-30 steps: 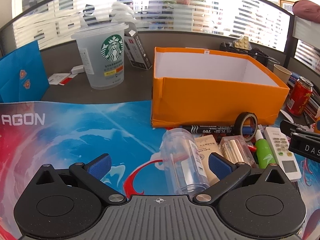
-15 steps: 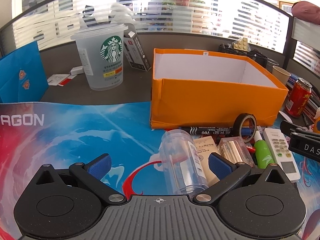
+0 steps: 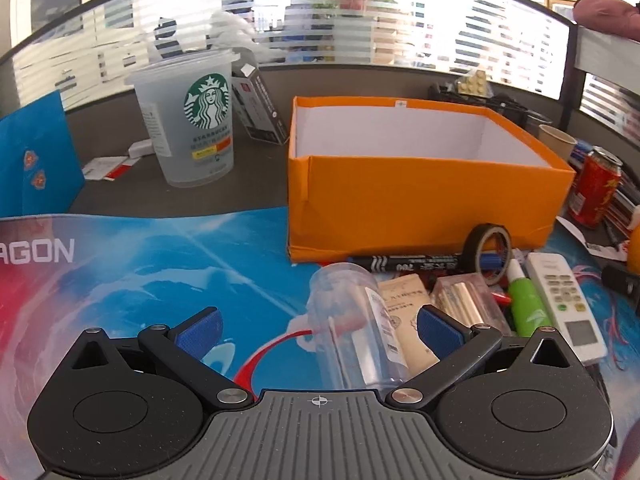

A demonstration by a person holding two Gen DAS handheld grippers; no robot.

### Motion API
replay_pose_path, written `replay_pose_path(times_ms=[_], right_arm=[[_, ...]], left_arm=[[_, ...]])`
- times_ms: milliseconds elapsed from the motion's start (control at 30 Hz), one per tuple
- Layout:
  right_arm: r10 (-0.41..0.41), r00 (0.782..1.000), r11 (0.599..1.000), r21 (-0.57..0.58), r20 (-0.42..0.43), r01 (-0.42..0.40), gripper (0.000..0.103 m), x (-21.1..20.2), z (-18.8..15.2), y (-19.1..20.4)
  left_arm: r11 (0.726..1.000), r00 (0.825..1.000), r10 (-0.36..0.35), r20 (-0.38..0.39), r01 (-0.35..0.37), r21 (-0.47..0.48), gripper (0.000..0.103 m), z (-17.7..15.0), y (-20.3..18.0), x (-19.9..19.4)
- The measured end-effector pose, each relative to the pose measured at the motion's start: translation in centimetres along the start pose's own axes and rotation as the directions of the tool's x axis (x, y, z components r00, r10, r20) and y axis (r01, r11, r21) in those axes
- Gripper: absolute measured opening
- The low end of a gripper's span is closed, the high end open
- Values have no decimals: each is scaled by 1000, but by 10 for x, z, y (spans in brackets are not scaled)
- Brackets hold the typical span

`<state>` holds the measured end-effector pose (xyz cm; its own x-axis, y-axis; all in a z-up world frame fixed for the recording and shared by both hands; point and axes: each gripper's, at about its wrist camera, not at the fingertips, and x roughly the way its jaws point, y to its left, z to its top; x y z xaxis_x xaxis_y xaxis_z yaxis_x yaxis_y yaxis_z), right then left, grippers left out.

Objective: Organize rigid objects
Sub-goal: 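Reach the left tool to the stacked clear plastic cups while the right tool approaches the white remote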

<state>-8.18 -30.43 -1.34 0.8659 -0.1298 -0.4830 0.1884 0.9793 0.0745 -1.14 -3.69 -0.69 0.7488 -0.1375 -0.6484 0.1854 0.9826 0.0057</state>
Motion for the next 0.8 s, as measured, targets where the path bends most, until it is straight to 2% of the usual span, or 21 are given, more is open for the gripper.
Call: replay_pose_path(times_ms=[167, 267, 600, 667, 800], right_arm=[[-32, 999, 995, -90, 3, 32, 103, 9, -9, 18], [-38, 999, 991, -130, -9, 37, 103, 17, -13, 25], [-26, 998, 987, -160, -54, 17, 103, 37, -15, 39], [-17, 998, 988, -156, -62, 7, 102, 41, -15, 40], [-10, 998, 987, -160, -65, -1, 92, 45, -17, 41]], left_arm=[[999, 999, 37, -1, -37, -18, 103, 0, 7, 7], [999, 1000, 22, -15, -23, -26, 103, -2, 10, 12], [999, 997, 43, -69, -44, -15, 103, -6, 12, 35], [999, 996, 51, -74, -52, -15, 103, -7, 14, 38], [995, 991, 104, -79, -105, 2, 103, -11, 18, 42]])
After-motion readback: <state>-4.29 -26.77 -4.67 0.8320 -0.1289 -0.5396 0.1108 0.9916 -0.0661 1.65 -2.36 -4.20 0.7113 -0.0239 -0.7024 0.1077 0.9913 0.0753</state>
